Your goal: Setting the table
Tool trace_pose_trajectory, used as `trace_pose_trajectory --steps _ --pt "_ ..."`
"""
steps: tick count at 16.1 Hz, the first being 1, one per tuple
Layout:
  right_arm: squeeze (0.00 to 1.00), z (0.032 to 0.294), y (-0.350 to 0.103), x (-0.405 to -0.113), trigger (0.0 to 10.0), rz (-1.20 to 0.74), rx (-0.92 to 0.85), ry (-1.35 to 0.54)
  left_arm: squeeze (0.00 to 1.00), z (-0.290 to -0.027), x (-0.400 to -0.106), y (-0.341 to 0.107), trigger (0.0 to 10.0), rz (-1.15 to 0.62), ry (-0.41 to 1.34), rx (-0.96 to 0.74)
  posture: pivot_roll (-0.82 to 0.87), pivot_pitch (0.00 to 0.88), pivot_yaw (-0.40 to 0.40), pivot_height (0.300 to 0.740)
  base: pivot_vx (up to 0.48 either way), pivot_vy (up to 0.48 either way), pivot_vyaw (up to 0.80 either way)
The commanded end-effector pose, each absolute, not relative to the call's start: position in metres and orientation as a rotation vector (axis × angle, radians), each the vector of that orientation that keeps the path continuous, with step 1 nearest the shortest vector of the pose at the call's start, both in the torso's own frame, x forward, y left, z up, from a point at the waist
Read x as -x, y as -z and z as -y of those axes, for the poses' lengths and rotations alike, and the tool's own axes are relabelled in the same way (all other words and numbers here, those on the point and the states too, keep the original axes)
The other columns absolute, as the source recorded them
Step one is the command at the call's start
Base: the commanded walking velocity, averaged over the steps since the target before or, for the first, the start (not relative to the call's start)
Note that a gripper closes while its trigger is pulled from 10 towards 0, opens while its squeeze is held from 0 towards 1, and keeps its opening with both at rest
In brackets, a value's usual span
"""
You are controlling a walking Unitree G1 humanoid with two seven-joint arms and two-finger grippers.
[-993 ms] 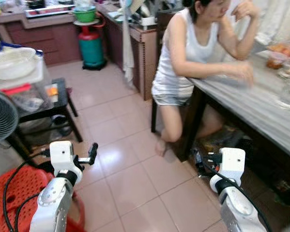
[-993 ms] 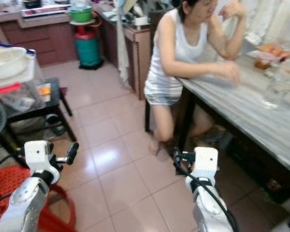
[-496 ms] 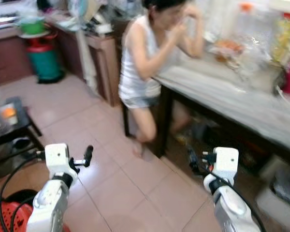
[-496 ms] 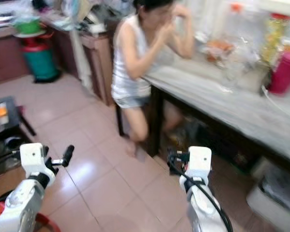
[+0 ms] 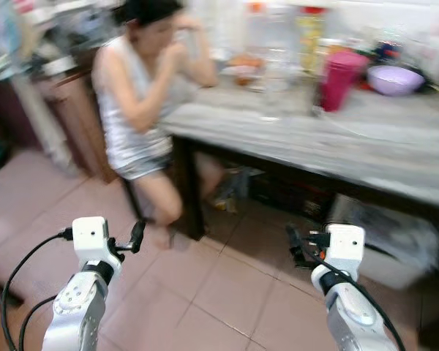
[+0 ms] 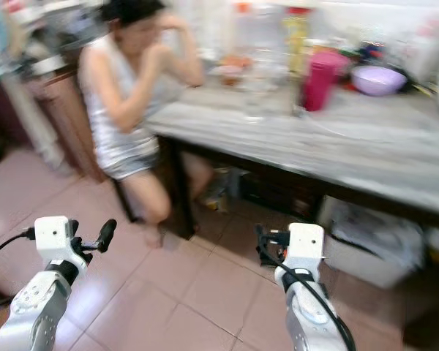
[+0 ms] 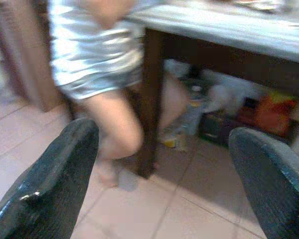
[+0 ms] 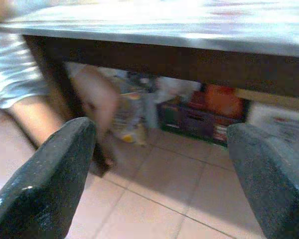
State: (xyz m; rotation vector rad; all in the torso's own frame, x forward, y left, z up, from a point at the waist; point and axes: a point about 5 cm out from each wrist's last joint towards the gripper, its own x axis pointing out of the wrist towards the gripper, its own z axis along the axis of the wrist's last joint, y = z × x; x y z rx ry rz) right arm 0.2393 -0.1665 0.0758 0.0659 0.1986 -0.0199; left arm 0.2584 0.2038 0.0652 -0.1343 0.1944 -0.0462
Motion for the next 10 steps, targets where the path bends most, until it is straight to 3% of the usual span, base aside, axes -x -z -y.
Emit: trace_pose_trajectory --steps 1,10 --pt "0.0 0.165 -0.0787 -0.2406 10.0 -0.187 -0.07 0.016 0.0 -0.2062 -0.2589 -0.0672 10.0 -0.193 0.043 0.124 -0.15 0.0 0.079 0.74 0.0 0.0 -0.77" --pt "0.0 0.1645 -0.0782 -0.2393 10.0 -0.187 -0.076 0.017 0.0 -0.2061 -0.2585 -0.0686 10.0 -0.191 0.059 0.118 -0.15 0.0 0.085 0.74 0.0 0.0 -0.78"
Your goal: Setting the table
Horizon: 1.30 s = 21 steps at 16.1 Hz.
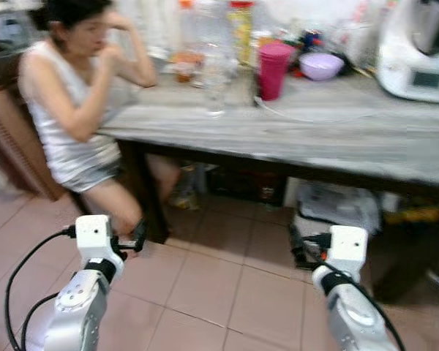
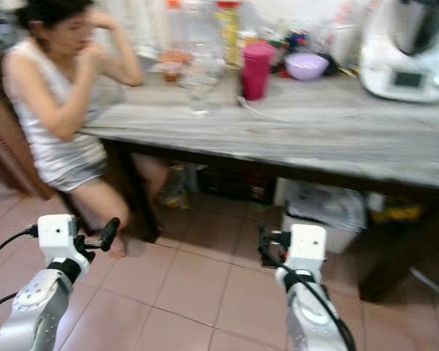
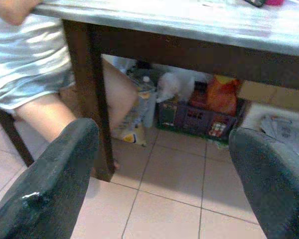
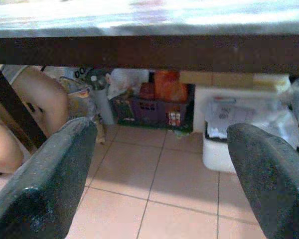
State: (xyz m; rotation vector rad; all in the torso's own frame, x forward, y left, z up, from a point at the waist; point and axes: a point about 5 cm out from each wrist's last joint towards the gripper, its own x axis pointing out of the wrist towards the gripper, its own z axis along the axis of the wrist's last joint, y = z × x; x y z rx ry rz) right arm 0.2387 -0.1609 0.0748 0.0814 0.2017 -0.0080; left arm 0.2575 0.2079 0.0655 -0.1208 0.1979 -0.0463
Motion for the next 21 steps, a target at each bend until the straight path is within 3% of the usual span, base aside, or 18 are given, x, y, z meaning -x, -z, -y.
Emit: trace_pose_trajectory --steps 1,5,21 --pt "0.0 0.1646 -0.0784 -0.2393 10.0 -0.185 -0.075 0.017 0.0 -0.2058 -0.2585 -0.0689 10.0 -0.189 0.062 0.12 -0.15 0.0 0.086 0.74 0.0 0.0 -0.77" --pt "0.0 0.1647 -0.0788 -0.2385 10.0 -0.18 -0.078 0.022 0.0 -0.2035 -0.2581 -0.07 10.0 -0.184 0.079 0.12 -0.15 0.001 0.089 0.74 0.0 0.0 -0.32" --pt "0.0 0.1658 -0.0769 -0.2353 10.0 -0.185 -0.075 0.028 0.0 -0.2006 -0.2553 -0.0693 10.0 -0.186 0.1 0.107 -0.15 0.009 0.09 0.74 0.0 0.307 0.0"
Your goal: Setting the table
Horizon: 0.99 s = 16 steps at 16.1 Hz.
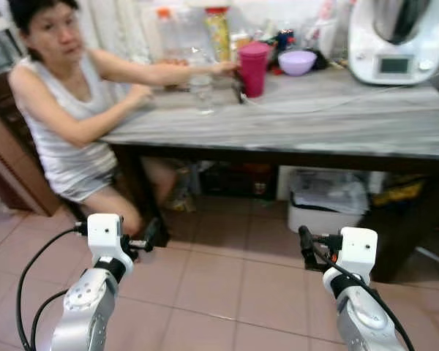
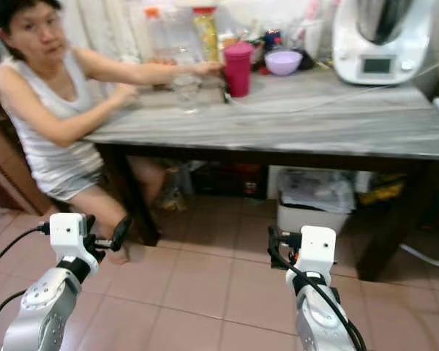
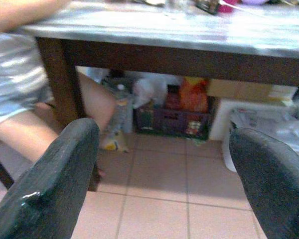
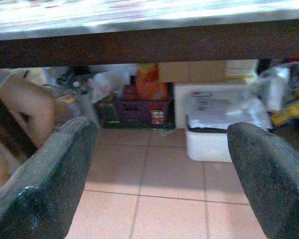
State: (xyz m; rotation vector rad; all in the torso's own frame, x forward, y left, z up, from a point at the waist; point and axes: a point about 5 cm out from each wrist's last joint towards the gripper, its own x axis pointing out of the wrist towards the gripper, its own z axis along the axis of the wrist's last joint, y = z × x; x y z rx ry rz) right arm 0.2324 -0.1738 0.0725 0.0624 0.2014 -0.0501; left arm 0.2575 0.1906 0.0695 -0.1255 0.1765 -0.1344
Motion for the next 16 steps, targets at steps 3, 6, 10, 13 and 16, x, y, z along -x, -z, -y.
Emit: trace_pose_trajectory --steps 3,6,10,13,16 --pt "0.0 0.1656 -0.0759 -0.2347 10.0 -0.189 -0.075 0.029 0.0 -0.1991 -0.2543 -0.07 10.0 -0.181 0.112 0.116 -0.15 0.012 0.091 0.74 0.0 0.0 0.0" --pt "0.0 0.1656 -0.0761 -0.2353 10.0 -0.19 -0.075 0.029 0.0 -0.1972 -0.2556 -0.0721 10.0 -0.172 0.132 0.108 -0.15 0.012 0.092 0.74 0.0 0.0 -0.77" --pt "0.0 0.1669 -0.0758 -0.2351 10.0 -0.191 -0.071 0.03 0.0 -0.1956 -0.2548 -0.0717 10.0 -0.176 0.149 0.088 -0.16 0.012 0.091 0.74 0.0 0.0 -0.8" --pt "0.0 0.1666 -0.0758 -0.2344 10.0 -0.19 -0.069 0.029 0.0 -0.1955 -0.2539 -0.0711 10.0 -0.179 0.156 0.101 -0.16 0.01 0.091 0.74 0.0 0.0 -0.48" --pt "0.0 0.1664 -0.0756 -0.2346 10.0 -0.19 -0.068 0.027 0.0 -0.1956 -0.2527 -0.0709 10.0 -0.182 0.162 0.088 -0.16 0.012 0.092 0.74 0.0 0.0 0.0"
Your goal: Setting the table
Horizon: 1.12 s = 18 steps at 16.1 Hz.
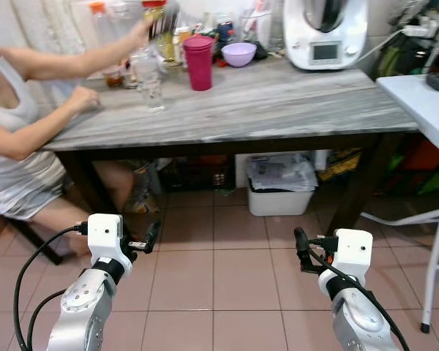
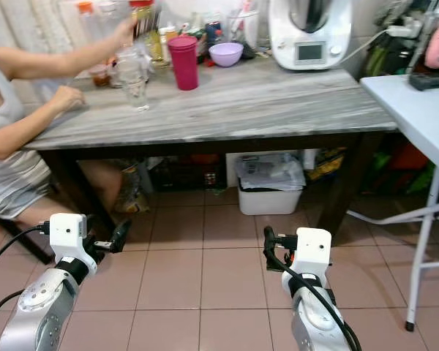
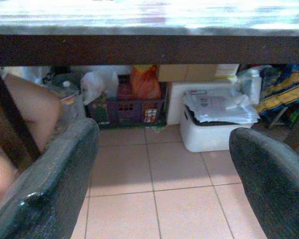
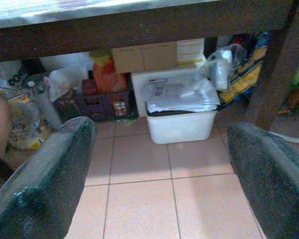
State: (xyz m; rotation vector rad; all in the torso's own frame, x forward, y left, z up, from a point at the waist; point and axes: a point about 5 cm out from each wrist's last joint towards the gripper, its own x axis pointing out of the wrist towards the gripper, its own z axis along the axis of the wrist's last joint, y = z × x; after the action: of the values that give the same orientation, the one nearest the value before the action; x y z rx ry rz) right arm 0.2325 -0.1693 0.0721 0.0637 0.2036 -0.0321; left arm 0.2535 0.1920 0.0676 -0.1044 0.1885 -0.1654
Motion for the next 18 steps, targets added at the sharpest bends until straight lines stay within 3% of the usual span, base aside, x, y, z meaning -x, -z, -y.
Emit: trace_pose_trajectory --steps 1,13,18 --pt "0.0 0.1663 -0.0755 -0.2345 10.0 -0.191 -0.067 0.027 0.0 -0.1957 -0.2521 -0.0703 10.0 -0.185 0.161 0.085 -0.16 0.013 0.091 0.74 0.0 0.0 0.0" --pt "0.0 0.1665 -0.0742 -0.2331 10.0 -0.203 -0.068 0.025 0.0 -0.193 -0.2496 -0.0682 10.0 -0.195 0.173 0.09 -0.16 0.02 0.089 0.74 0.0 0.0 0.0" --pt "0.0 0.1672 -0.0736 -0.2333 10.0 -0.204 -0.077 0.03 0.0 -0.1938 -0.2499 -0.0662 10.0 -0.204 0.151 0.105 -0.16 0.02 0.089 0.74 0.0 0.0 -0.62"
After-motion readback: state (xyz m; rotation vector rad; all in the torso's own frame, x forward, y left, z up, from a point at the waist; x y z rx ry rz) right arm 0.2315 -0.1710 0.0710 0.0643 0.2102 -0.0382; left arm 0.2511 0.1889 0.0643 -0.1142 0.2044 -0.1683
